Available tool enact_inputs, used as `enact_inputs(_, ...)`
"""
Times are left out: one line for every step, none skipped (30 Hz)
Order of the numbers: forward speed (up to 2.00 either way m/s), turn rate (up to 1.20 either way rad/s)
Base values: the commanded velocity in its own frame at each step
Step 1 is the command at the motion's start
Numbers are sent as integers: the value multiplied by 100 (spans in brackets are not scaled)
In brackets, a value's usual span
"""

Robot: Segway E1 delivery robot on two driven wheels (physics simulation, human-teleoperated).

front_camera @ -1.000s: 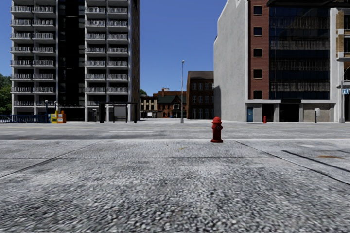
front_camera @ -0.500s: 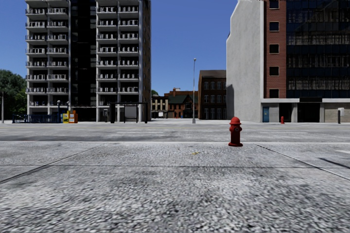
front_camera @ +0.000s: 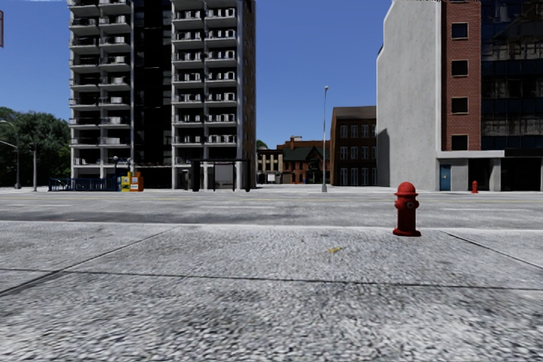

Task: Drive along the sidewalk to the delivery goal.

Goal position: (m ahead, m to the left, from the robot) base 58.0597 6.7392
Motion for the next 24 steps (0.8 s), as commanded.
enact_inputs(127, 34)
enact_inputs(127, 46)
enact_inputs(127, 56)
enact_inputs(127, 56)
enact_inputs(127, 58)
enact_inputs(127, 59)
enact_inputs(127, 59)
enact_inputs(127, 59)
enact_inputs(127, 59)
enact_inputs(127, 59)
enact_inputs(127, 59)
enact_inputs(127, 59)
enact_inputs(127, 59)
enact_inputs(127, 60)
enact_inputs(127, 60)
enact_inputs(127, 61)
enact_inputs(127, 61)
enact_inputs(127, 61)
enact_inputs(127, 61)
enact_inputs(127, 61)
enact_inputs(127, 61)
enact_inputs(127, 61)
enact_inputs(127, 61)
enact_inputs(127, 66)
